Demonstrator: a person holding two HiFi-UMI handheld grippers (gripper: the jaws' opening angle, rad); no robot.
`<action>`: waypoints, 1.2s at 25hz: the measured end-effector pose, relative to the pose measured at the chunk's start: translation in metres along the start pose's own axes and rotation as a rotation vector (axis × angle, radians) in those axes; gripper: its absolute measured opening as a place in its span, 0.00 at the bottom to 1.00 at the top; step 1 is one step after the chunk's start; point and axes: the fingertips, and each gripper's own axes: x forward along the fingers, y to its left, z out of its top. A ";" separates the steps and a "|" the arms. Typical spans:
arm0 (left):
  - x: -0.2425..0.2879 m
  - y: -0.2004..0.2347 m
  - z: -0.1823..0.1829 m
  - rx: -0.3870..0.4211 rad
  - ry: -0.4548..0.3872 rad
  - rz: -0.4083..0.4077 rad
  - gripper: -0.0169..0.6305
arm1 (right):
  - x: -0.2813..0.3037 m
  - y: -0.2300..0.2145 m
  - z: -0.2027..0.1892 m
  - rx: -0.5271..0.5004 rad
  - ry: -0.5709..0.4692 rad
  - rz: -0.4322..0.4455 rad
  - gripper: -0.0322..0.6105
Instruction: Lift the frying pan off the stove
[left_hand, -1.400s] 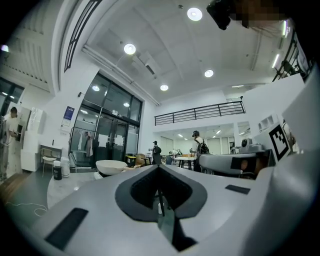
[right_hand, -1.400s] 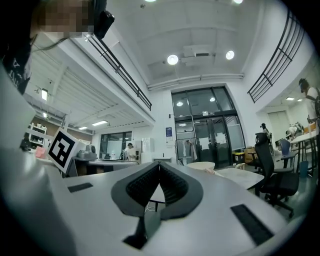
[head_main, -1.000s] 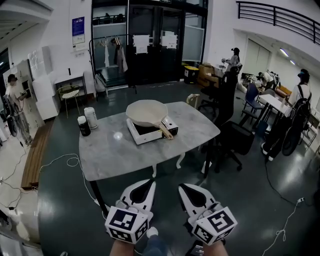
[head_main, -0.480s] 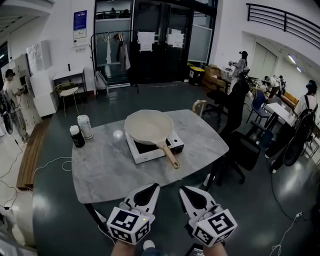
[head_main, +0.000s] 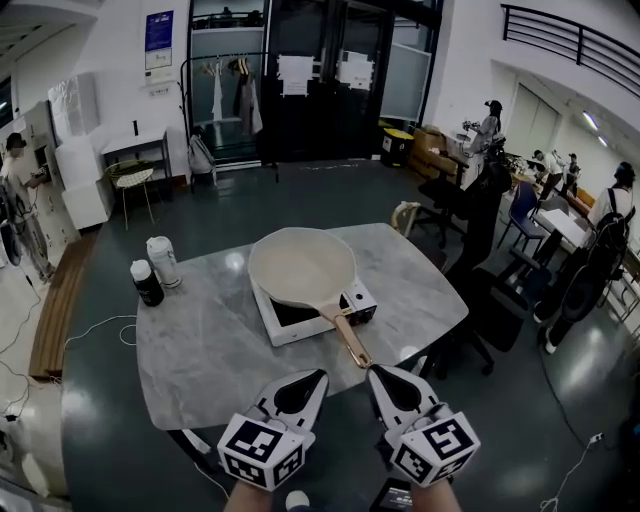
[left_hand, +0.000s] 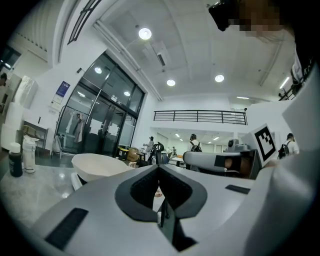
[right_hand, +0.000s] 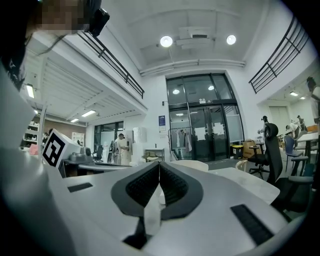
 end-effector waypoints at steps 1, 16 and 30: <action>0.002 0.001 -0.003 -0.004 0.004 0.002 0.05 | 0.001 -0.003 -0.001 0.002 -0.001 0.000 0.09; 0.046 0.033 -0.032 -0.097 0.054 0.128 0.04 | 0.062 -0.061 -0.012 0.035 0.018 0.149 0.09; 0.076 0.050 -0.084 -0.371 0.166 0.278 0.23 | 0.130 -0.122 -0.025 0.117 0.054 0.378 0.09</action>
